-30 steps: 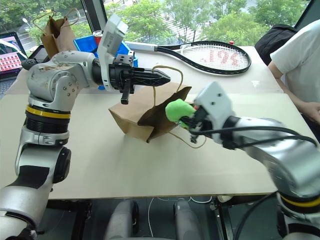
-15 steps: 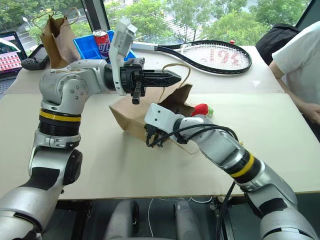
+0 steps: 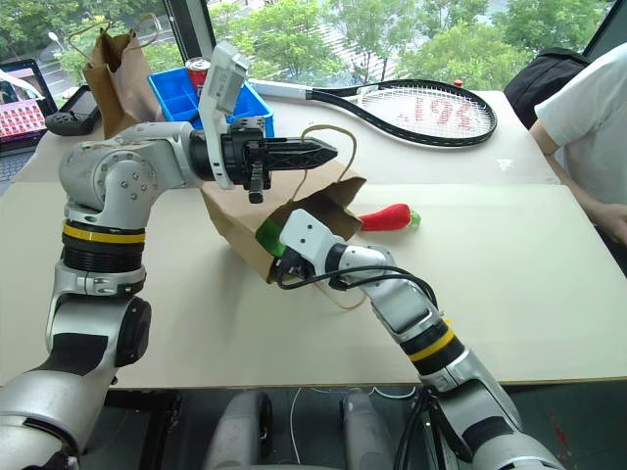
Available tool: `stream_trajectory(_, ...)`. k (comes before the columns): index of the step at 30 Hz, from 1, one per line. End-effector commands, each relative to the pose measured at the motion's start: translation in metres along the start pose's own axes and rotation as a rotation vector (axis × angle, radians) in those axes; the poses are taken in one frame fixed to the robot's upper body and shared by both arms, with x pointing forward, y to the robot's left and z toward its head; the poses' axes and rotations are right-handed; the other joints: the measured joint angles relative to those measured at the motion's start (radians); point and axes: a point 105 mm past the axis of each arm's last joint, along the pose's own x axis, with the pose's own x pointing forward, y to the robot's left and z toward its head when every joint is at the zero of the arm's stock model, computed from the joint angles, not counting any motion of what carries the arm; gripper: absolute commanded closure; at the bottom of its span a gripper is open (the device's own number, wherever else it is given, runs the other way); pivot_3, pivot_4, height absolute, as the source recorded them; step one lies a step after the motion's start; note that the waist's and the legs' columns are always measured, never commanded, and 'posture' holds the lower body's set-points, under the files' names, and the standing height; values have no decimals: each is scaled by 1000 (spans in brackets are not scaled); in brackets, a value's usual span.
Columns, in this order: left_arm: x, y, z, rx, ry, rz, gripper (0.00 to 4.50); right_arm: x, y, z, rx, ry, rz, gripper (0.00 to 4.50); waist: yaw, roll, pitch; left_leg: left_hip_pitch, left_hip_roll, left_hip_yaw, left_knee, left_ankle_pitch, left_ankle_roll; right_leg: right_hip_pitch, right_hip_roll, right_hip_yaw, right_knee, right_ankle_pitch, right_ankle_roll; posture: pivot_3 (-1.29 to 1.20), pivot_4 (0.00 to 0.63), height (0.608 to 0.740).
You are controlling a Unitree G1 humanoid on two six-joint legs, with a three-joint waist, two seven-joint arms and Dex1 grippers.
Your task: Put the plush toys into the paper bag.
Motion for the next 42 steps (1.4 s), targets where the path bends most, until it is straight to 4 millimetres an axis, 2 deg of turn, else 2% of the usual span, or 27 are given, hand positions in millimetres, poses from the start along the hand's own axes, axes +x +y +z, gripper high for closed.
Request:
stream_trajectory(1, -2, -8, 8, 44, 1, -3, 4500, -25, -9, 26, 35, -70, -62, 97, -1, 0, 0, 0, 0, 0, 0, 0, 0, 0, 0, 0, 0, 0, 0, 0, 150, 658)
stream_trajectory(5, -3, -10, 3, 29, 7, 4, 4500, -58, -11, 35, 130, -109, -99, 97, -2, 0, 0, 0, 0, -1, 0, 0, 0, 0, 0, 0, 0, 0, 0, 0, 150, 658)
stream_trajectory(10, -5, -12, 0, 23, 16, 10, 4500, -108, -38, 52, 205, -176, -194, 97, -2, 0, 0, 1, 0, -1, 0, 0, -1, 1, 0, 0, 0, 0, 0, 0, 150, 658)
stream_trajectory(11, -5, -12, 0, 23, 17, 14, 4500, -120, -49, 51, 198, -166, -232, 97, -2, 0, 0, 1, 0, -1, 0, 0, -1, 2, 0, 0, 0, 0, 0, 0, 150, 658)
stream_trajectory(12, -6, -12, 0, 24, 19, 21, 4500, -134, -68, 46, 198, -155, -315, 97, -2, 0, 0, 2, 0, -1, 0, 0, -1, 2, 0, 0, 0, 0, 0, 0, 150, 658)
stream_trajectory(14, -9, -12, 0, 29, 21, 37, 4500, -153, -105, 22, 165, -56, -466, 97, -2, 0, 0, 2, 0, -1, 0, 0, -1, 3, 0, 0, -1, 0, 0, 0, 150, 658)
stream_trajectory(15, -11, -12, 0, 32, 22, 44, 4500, -156, -118, 7, 161, -4, -511, 97, -2, 0, 0, 2, -1, -1, 0, 0, -1, 3, 0, 0, -1, 0, 0, 0, 150, 658)
stream_trajectory(17, -13, -12, 0, 34, 23, 52, 4500, -154, -131, -12, 154, 55, -538, 97, -4, 0, 0, 2, -1, -1, 0, 1, -1, 3, 0, 1, -1, 0, 0, 0, 150, 658)
stream_trajectory(23, -19, -14, 2, 50, 29, 83, 4500, -125, -169, -73, 275, 125, -628, 97, -28, 1, 1, 3, -1, -1, -2, 1, 0, 1, 1, 2, 1, 0, -1, 0, 150, 658)
stream_trajectory(25, -21, -15, 3, 56, 29, 93, 4500, -112, -171, -83, 338, 101, -623, 97, -31, 1, 1, 3, -1, -1, -2, 1, 0, 1, 1, 2, 1, 0, -1, 0, 150, 658)
stream_trajectory(28, -23, -15, 4, 62, 30, 107, 4500, -98, -168, -88, 396, 61, -595, 97, -31, 1, 1, 2, -1, -1, -2, 1, 0, 1, 1, 2, 1, 0, -1, 0, 150, 658)
stream_trajectory(33, -25, -15, 4, 66, 29, 118, 4500, -80, -154, -103, 447, 100, -531, 97, -31, 1, 1, 2, -1, -1, -2, 1, 0, 1, 1, 1, 1, 0, 0, 0, 150, 658)
stream_trajectory(34, -24, -15, 4, 66, 28, 119, 4500, -75, -149, -106, 463, 103, -509, 601, -31, 1, 1, 2, -1, -1, -1, 1, 0, 2, 1, 1, 1, 0, 0, 0, 150, 658)
stream_trajectory(35, -24, -15, 4, 67, 28, 119, 4500, -70, -143, -109, 470, 118, -485, 712, -32, 1, 1, 3, -1, -1, -1, 1, 0, 2, 1, 1, 2, 0, 0, 0, 150, 658)
stream_trajectory(37, -23, -14, 4, 68, 27, 120, 4500, -62, -132, -114, 494, 136, -441, 1421, -37, 1, 1, 4, -1, -1, -1, 1, 0, 2, 1, 2, 2, 0, 0, 0, 150, 658)
stream_trajectory(40, -22, -14, 4, 69, 25, 119, 4500, -59, -121, -119, 508, 158, -403, 2520, -39, 1, 1, 5, -1, -1, -1, 1, -1, 2, 1, 2, 5, 0, 0, 0, 150, 658)
stream_trajectory(42, -22, -14, 3, 69, 24, 118, 4500, -60, -117, -120, 518, 158, -393, 3101, -37, 1, 1, 6, -1, -1, -1, 1, -1, 2, 1, 2, 6, -1, 0, 0, 150, 658)
